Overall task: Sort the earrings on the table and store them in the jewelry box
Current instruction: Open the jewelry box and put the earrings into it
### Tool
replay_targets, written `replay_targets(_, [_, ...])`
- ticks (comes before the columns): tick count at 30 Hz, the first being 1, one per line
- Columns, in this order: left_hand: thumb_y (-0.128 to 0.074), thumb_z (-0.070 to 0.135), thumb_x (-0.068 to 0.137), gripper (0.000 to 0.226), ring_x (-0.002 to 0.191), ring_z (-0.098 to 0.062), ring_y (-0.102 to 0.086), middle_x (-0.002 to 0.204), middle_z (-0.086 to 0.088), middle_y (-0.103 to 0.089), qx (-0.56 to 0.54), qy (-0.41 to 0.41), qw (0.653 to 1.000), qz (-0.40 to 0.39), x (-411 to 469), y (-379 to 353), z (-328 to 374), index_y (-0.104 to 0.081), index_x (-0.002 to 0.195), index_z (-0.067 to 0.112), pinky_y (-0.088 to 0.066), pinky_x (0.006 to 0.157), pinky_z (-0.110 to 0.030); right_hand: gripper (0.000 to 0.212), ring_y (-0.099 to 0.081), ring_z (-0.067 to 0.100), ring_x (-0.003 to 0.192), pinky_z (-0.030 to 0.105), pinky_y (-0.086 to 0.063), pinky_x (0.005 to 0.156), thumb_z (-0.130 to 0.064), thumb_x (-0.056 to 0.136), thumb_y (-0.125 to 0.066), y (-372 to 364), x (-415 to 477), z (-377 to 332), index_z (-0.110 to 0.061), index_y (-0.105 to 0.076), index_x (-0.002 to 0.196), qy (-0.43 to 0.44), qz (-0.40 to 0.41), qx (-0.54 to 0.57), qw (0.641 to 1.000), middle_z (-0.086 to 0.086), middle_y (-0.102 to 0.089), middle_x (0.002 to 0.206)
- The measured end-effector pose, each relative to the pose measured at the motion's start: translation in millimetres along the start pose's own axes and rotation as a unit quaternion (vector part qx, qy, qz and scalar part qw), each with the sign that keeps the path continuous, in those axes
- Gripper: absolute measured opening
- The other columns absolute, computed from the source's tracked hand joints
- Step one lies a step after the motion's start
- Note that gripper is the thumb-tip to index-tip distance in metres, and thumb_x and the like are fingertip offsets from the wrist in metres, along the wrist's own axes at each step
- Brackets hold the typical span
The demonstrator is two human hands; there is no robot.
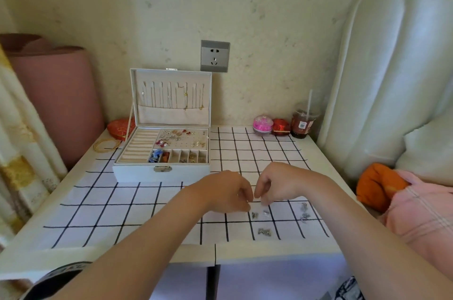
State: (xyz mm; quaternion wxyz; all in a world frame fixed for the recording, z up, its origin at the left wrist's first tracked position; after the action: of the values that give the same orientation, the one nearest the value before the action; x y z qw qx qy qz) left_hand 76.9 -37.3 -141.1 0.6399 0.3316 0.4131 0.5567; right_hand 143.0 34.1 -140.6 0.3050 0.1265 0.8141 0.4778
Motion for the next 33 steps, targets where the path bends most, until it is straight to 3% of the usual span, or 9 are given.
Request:
replay_targets(5, [-0.072, 0.046, 0.082, 0.033, 0.092, -0.006, -0.060, 0.100, 0.017, -0.069, -0.008, 0.010, 0.999, -0.033, 3, -16, 10, -0.069, 0.112, 0.034, -0.052, 0.085, -0.030, 0.013, -0.067, 0.016, 0.079, 0.027, -0.053, 0.068, -0.028, 0.076, -0.082, -13, -6, 12, -0.032, -0.079, 0.087, -0.015, -0.047, 0.002, 0.999, -0.015, -0.068, 0.079])
replay_targets(10, [-0.073, 0.041, 0.081, 0.020, 0.092, -0.007, -0.062, 0.096, 0.016, -0.071, 0.029, 0.021, 0.999, -0.015, 9, -24, 15, -0.075, 0.099, 0.032, -0.050, 0.079, -0.027, 0.013, -0.061, 0.014, 0.067, 0.029, -0.050, 0.069, -0.022, 0.080, -0.072, -18, -6, 10, -0.034, -0.075, 0.084, -0.018, -0.071, -0.020, 0.997, 0.011, -0.074, 0.093])
replay_targets(14, [-0.073, 0.038, 0.080, 0.015, 0.089, -0.007, -0.063, 0.091, 0.014, -0.072, 0.043, 0.038, 0.998, 0.006, 13, -20, 10, -0.075, 0.093, 0.029, -0.048, 0.073, -0.024, 0.017, -0.059, 0.009, 0.059, 0.023, -0.047, 0.066, -0.022, 0.072, -0.084, -25, -6, 7, -0.028, -0.076, 0.086, -0.016, -0.093, -0.012, 0.995, 0.003, -0.076, 0.083])
replay_targets(18, [-0.076, 0.042, 0.077, 0.017, 0.082, -0.007, -0.063, 0.086, 0.014, -0.071, 0.045, 0.057, 0.997, 0.012, 11, -12, -3, -0.075, 0.085, 0.027, -0.055, 0.076, -0.031, 0.007, -0.056, 0.008, 0.057, 0.024, -0.046, 0.065, -0.028, 0.073, -0.084, -19, -3, 2, -0.028, -0.079, 0.077, -0.016, -0.059, 0.000, 0.998, -0.011, -0.065, 0.059])
replay_targets(21, [-0.078, 0.040, 0.079, 0.014, 0.083, -0.008, -0.062, 0.086, 0.013, -0.070, 0.003, 0.062, 0.998, 0.033, 8, 1, -11, -0.073, 0.084, 0.027, -0.055, 0.079, -0.033, 0.006, -0.063, 0.007, 0.057, 0.026, -0.049, 0.069, -0.025, 0.077, -0.081, -10, 0, -3, -0.027, -0.076, 0.073, -0.003, -0.035, 0.035, 0.999, -0.003, -0.071, 0.068])
replay_targets(24, [-0.079, 0.037, 0.080, 0.015, 0.076, -0.008, -0.066, 0.082, 0.009, -0.071, -0.055, 0.072, 0.994, 0.055, 2, 15, -23, -0.073, 0.083, 0.024, -0.057, 0.077, -0.033, 0.004, -0.072, 0.011, 0.062, 0.031, -0.052, 0.074, -0.020, 0.079, -0.077, -1, 3, -12, -0.023, -0.075, 0.077, 0.010, -0.003, 0.086, 0.996, -0.006, -0.075, 0.079])
replay_targets(29, [-0.074, 0.030, 0.086, 0.014, 0.068, -0.006, -0.072, 0.088, 0.001, -0.073, -0.161, 0.098, 0.979, 0.083, -12, 34, -44, -0.069, 0.087, 0.018, -0.055, 0.058, -0.027, 0.011, -0.067, 0.010, 0.057, 0.026, -0.053, 0.059, -0.018, 0.082, -0.074, 21, 16, -29, -0.025, -0.070, 0.090, 0.030, 0.106, 0.136, 0.985, -0.007, -0.070, 0.080])
replay_targets(31, [-0.073, 0.030, 0.087, 0.014, 0.068, -0.008, -0.072, 0.089, 0.000, -0.073, -0.180, 0.107, 0.972, 0.105, -18, 44, -53, -0.068, 0.088, 0.018, -0.053, 0.054, -0.025, 0.015, -0.068, 0.007, 0.068, 0.022, -0.052, 0.058, -0.020, 0.081, -0.077, 31, 23, -36, -0.026, -0.072, 0.093, 0.037, 0.153, 0.153, 0.976, -0.007, -0.071, 0.086])
replay_targets(33, [-0.073, 0.031, 0.087, 0.012, 0.067, -0.009, -0.072, 0.088, 0.001, -0.072, -0.202, 0.117, 0.963, 0.133, -24, 53, -66, -0.068, 0.090, 0.020, -0.049, 0.051, -0.021, 0.015, -0.067, 0.003, 0.078, 0.022, -0.053, 0.068, -0.020, 0.080, -0.080, 40, 30, -45, -0.027, -0.075, 0.092, 0.055, 0.193, 0.154, 0.967, -0.010, -0.071, 0.085])
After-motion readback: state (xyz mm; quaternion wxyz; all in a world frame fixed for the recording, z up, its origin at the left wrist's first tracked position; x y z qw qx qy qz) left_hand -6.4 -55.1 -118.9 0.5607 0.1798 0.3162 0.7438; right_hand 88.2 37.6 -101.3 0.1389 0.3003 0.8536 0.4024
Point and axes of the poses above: each hand's wrist, its own x-axis towards the middle knuckle, its own y-axis out of the back of the hand, z = x × y, the point moved 10 cm from there along x, towards the middle knuckle
